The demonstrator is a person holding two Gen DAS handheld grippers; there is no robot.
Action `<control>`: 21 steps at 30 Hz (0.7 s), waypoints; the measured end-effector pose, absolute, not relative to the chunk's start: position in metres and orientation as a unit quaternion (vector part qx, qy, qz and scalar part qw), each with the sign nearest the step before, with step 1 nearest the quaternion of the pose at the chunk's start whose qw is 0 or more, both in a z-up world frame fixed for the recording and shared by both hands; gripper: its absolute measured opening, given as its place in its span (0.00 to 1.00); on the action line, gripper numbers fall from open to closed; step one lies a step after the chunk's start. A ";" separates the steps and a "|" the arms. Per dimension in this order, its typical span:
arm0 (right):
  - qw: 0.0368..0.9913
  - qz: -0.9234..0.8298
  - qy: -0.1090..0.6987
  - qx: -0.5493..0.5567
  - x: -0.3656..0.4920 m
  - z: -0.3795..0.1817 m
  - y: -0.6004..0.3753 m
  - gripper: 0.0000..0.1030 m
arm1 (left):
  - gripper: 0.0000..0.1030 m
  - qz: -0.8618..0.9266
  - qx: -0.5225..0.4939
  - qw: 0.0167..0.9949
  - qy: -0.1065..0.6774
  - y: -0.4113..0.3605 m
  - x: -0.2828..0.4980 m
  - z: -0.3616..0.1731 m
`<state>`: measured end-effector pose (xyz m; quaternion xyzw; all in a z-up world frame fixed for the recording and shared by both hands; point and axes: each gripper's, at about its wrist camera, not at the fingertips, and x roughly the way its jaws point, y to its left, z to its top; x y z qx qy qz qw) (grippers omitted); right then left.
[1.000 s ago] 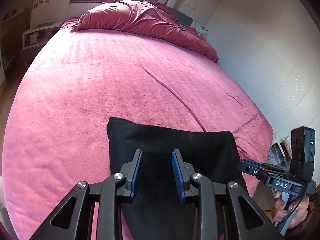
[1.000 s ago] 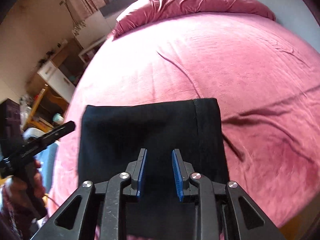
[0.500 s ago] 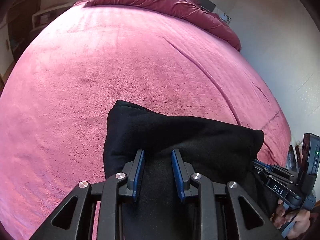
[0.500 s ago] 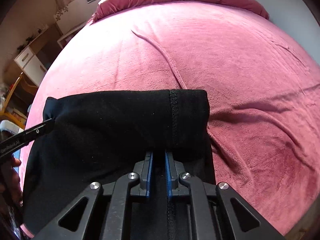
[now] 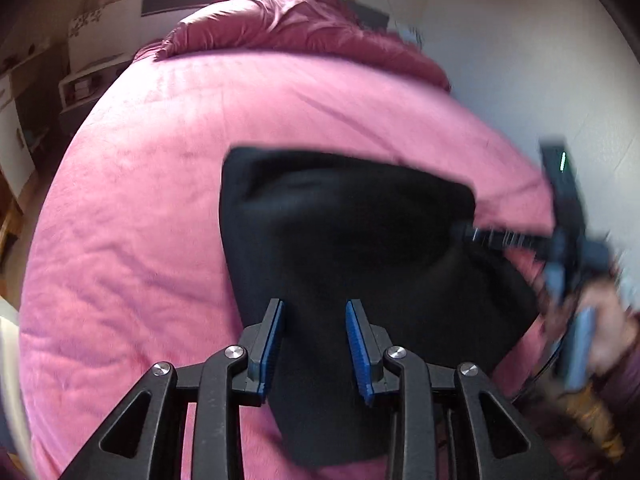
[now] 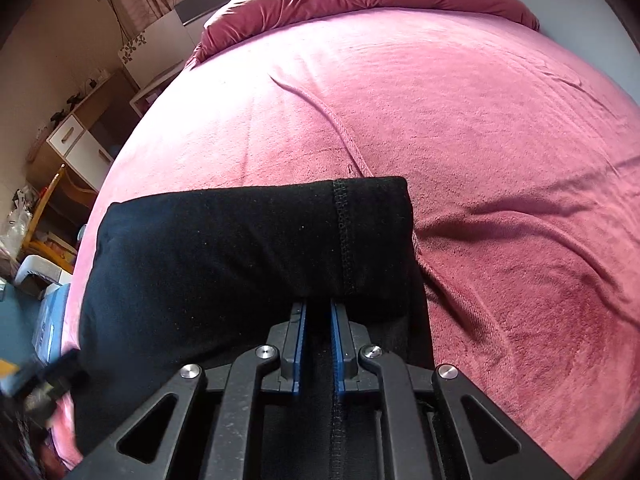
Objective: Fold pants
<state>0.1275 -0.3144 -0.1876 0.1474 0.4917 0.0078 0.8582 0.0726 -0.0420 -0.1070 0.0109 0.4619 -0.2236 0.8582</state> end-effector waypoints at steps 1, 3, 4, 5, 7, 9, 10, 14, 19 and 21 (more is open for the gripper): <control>0.859 0.013 0.489 0.150 0.128 -0.190 -0.316 0.10 | 0.32 -0.220 0.027 0.859 0.462 -0.046 0.068 -0.115; 0.859 0.023 0.483 0.167 0.125 -0.193 -0.321 0.09 | 0.32 -0.211 0.054 0.865 0.451 -0.053 0.059 -0.124; 0.858 0.027 0.481 0.180 0.124 -0.195 -0.325 0.09 | 0.32 -0.208 0.060 0.869 0.445 -0.055 0.056 -0.125; 0.855 0.029 0.480 0.194 0.123 -0.194 -0.328 0.09 | 0.32 -0.204 0.064 0.870 0.443 -0.057 0.055 -0.126; 0.852 0.032 0.477 0.215 0.121 -0.191 -0.332 0.09 | 0.33 -0.205 0.052 0.870 0.445 -0.054 0.057 -0.123; 0.851 0.037 0.473 0.225 0.117 -0.186 -0.333 0.13 | 0.35 -0.209 0.013 0.871 0.444 -0.043 0.063 -0.113; 0.852 0.039 0.469 0.230 0.114 -0.182 -0.332 0.14 | 0.40 -0.205 -0.011 0.875 0.439 -0.034 0.066 -0.107; 0.864 0.041 0.450 0.223 0.101 -0.167 -0.328 0.46 | 0.73 -0.187 -0.068 0.878 0.436 -0.008 0.085 -0.099; 0.863 0.039 0.453 0.219 0.086 -0.168 -0.336 0.53 | 0.75 -0.194 -0.118 0.856 0.464 0.006 0.112 -0.111; 0.859 0.037 0.464 0.215 0.085 -0.175 -0.341 0.56 | 0.75 -0.211 -0.127 0.842 0.479 -0.001 0.118 -0.123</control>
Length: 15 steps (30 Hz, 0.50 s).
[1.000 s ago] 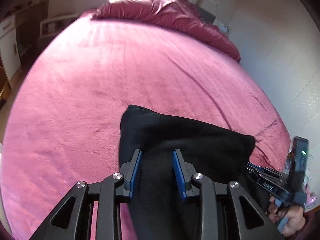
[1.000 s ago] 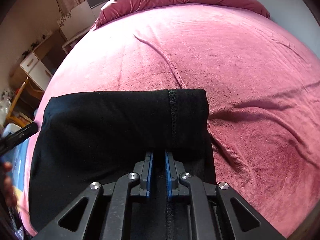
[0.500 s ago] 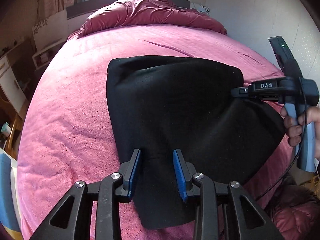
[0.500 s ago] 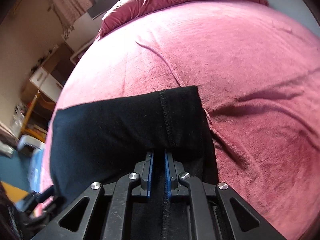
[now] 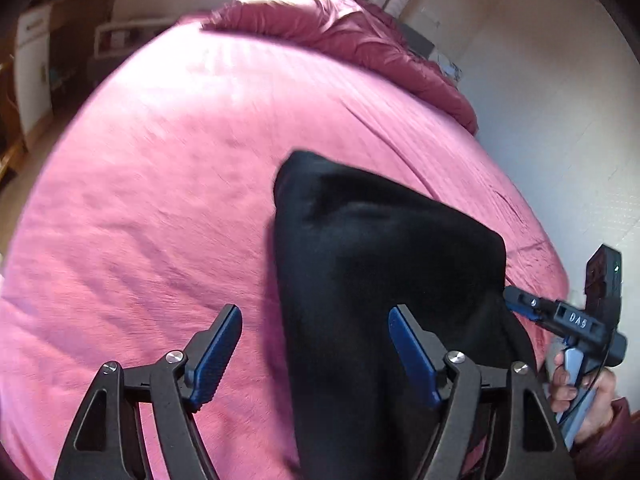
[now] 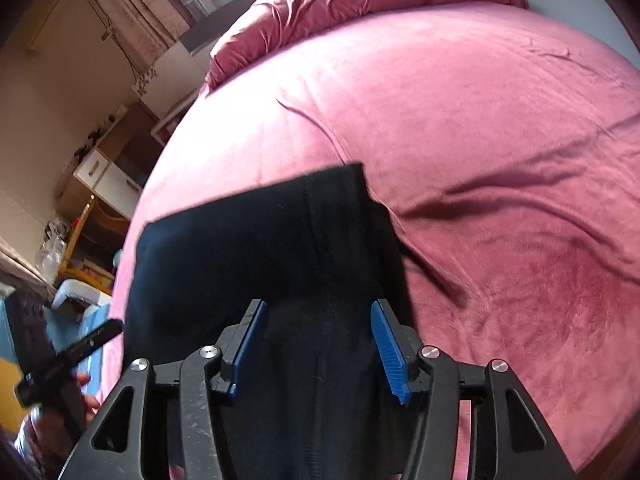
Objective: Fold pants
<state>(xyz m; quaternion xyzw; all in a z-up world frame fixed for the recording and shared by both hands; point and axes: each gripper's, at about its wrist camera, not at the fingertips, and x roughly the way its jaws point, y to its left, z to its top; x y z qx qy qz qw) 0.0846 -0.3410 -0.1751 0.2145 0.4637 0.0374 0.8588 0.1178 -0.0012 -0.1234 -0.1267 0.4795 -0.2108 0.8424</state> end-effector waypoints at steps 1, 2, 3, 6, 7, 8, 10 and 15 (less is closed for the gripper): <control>0.855 0.034 0.472 0.213 0.085 -0.179 -0.344 0.58 | 0.75 -0.219 -0.131 0.835 0.488 -0.003 0.122 -0.129; 0.849 0.042 0.478 0.221 0.085 -0.184 -0.348 0.59 | 0.75 -0.220 -0.132 0.829 0.497 -0.006 0.125 -0.135; 0.845 0.052 0.481 0.227 0.086 -0.189 -0.350 0.59 | 0.74 -0.221 -0.133 0.825 0.502 -0.008 0.126 -0.141; 0.842 0.071 0.487 0.222 0.090 -0.200 -0.354 0.71 | 0.74 -0.230 -0.147 0.811 0.518 -0.013 0.129 -0.154; 0.837 0.073 0.496 0.221 0.092 -0.206 -0.356 0.73 | 0.74 -0.234 -0.155 0.805 0.523 -0.014 0.129 -0.156; 0.825 0.076 0.509 0.233 0.096 -0.216 -0.359 0.76 | 0.74 -0.236 -0.163 0.798 0.530 -0.015 0.131 -0.159; 0.812 0.093 0.506 0.274 0.097 -0.227 -0.369 0.78 | 0.74 -0.235 -0.170 0.794 0.535 -0.016 0.134 -0.163; 0.809 0.122 0.505 0.277 0.099 -0.230 -0.366 0.62 | 0.67 -0.260 -0.172 0.784 0.537 -0.028 0.138 -0.168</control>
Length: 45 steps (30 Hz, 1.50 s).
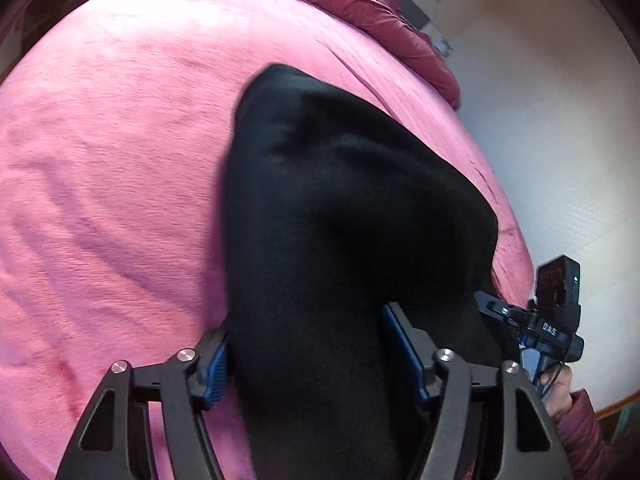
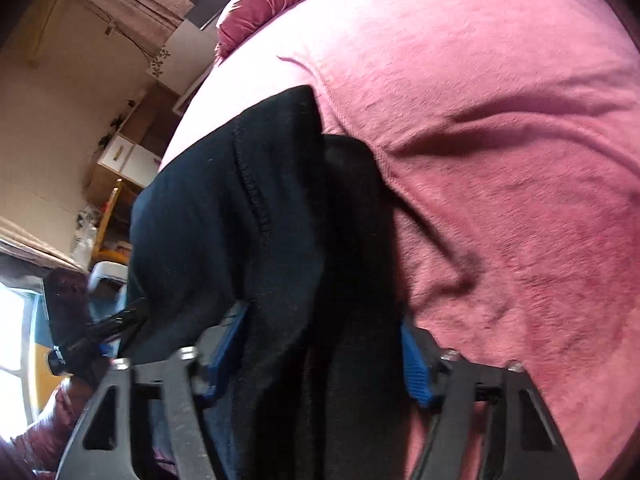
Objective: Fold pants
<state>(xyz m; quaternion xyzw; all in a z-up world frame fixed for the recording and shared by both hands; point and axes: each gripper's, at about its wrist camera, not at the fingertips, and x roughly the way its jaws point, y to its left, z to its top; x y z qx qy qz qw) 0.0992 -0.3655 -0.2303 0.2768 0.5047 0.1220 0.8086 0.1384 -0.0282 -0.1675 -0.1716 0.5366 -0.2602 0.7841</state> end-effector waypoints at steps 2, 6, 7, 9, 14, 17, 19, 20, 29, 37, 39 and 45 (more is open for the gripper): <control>0.809 0.125 0.505 0.273 0.099 -0.227 -0.362 0.55 | 0.64 -0.263 -0.170 0.787 0.532 -0.034 0.138 -0.169; 0.814 0.128 0.506 0.255 0.098 -0.208 -0.348 0.44 | 0.44 -0.280 -0.170 0.789 0.520 -0.039 0.136 -0.157; 0.816 0.130 0.505 0.250 0.098 -0.203 -0.344 0.43 | 0.42 -0.285 -0.168 0.791 0.515 -0.036 0.135 -0.152; 0.821 0.136 0.499 0.242 0.100 -0.193 -0.337 0.41 | 0.41 -0.292 -0.162 0.797 0.504 -0.036 0.132 -0.142; 0.832 0.169 0.483 0.216 0.114 -0.164 -0.304 0.40 | 0.40 -0.290 -0.161 0.813 0.478 -0.021 0.128 -0.119; 0.838 0.185 0.468 0.212 0.131 -0.154 -0.282 0.40 | 0.40 -0.280 -0.163 0.825 0.463 -0.005 0.132 -0.106; 0.838 0.197 0.464 0.209 0.148 -0.150 -0.267 0.40 | 0.40 -0.269 -0.165 0.833 0.455 0.006 0.137 -0.100; 0.838 0.202 0.464 0.207 0.159 -0.149 -0.260 0.40 | 0.40 -0.262 -0.164 0.837 0.452 0.011 0.142 -0.097; 0.833 0.223 0.468 0.193 0.240 -0.144 -0.204 0.40 | 0.40 -0.211 -0.155 0.855 0.448 0.054 0.206 -0.089; 0.832 0.216 0.476 0.187 0.288 -0.145 -0.191 0.40 | 0.40 -0.191 -0.147 0.857 0.455 0.064 0.265 -0.097; 0.828 0.212 0.482 0.192 0.299 -0.151 -0.194 0.40 | 0.42 -0.187 -0.156 0.850 0.467 0.074 0.279 -0.106; 0.808 0.187 0.528 0.186 0.320 -0.211 -0.199 0.51 | 0.59 -0.156 -0.165 0.828 0.513 0.087 0.303 -0.163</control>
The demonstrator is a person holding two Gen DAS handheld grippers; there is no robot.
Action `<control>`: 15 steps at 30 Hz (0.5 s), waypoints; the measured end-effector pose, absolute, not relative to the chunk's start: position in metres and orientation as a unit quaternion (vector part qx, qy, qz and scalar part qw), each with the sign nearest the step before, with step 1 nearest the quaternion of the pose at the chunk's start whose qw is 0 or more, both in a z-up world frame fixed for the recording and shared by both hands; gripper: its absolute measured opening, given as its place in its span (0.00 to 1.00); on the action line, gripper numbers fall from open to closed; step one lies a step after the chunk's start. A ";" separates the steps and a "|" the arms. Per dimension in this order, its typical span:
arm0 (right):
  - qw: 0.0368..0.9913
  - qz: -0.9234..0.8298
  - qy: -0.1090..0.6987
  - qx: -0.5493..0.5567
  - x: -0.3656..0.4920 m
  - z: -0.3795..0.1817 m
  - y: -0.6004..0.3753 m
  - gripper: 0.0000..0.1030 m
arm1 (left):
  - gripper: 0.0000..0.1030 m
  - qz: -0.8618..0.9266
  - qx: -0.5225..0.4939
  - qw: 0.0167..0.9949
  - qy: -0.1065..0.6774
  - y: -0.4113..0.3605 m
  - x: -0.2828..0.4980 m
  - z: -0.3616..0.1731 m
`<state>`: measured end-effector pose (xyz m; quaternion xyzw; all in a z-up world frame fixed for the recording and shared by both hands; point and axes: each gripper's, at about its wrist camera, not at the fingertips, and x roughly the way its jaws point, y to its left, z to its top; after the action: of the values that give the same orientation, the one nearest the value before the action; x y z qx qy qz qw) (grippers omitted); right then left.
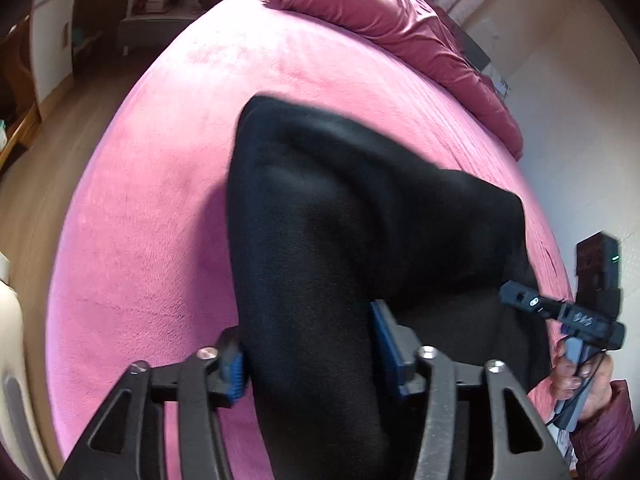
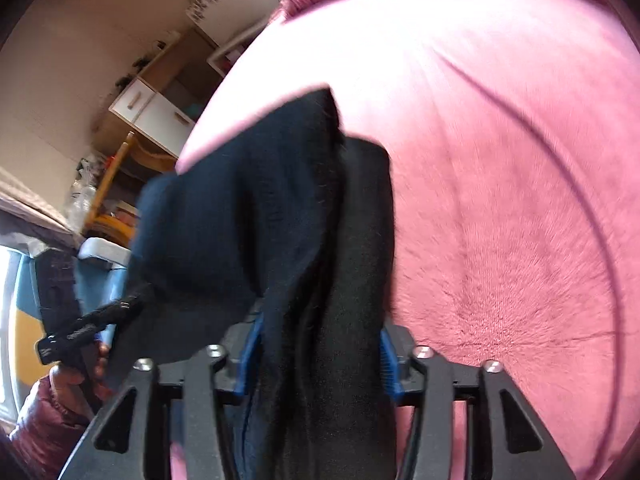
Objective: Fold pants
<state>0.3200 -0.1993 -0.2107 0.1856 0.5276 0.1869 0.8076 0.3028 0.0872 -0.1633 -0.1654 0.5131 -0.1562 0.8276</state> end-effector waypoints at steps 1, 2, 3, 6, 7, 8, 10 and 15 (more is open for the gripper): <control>0.805 0.193 0.523 0.203 0.320 -0.215 -0.203 0.52 | 0.60 -0.153 -0.161 0.833 0.506 0.086 0.301 -0.164; 0.804 0.195 0.522 0.208 0.320 -0.217 -0.204 0.52 | 0.60 -0.150 -0.147 0.840 0.500 0.082 0.300 -0.162; 0.805 0.196 0.521 0.206 0.320 -0.218 -0.203 0.52 | 0.60 -0.148 -0.132 0.845 0.496 0.078 0.299 -0.161; 0.807 0.194 0.523 0.195 0.318 -0.215 -0.204 0.53 | 0.60 -0.143 -0.122 0.847 0.498 0.073 0.303 -0.156; 0.807 0.192 0.524 0.196 0.321 -0.213 -0.198 0.53 | 0.61 -0.141 -0.127 0.845 0.500 0.073 0.305 -0.155; 0.807 0.188 0.525 0.195 0.321 -0.211 -0.196 0.54 | 0.62 -0.133 -0.129 0.846 0.499 0.072 0.306 -0.153; 0.814 0.182 0.522 0.179 0.319 -0.204 -0.190 0.55 | 0.63 -0.117 -0.115 0.855 0.492 0.068 0.304 -0.148; 0.813 0.165 0.525 0.190 0.315 -0.201 -0.193 0.56 | 0.63 -0.071 -0.099 0.871 0.476 0.063 0.288 -0.135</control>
<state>0.3147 -0.1934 -0.2007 0.1901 0.5252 0.1653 0.8128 0.2876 0.0626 -0.1349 -0.0990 0.4758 -0.0708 0.8711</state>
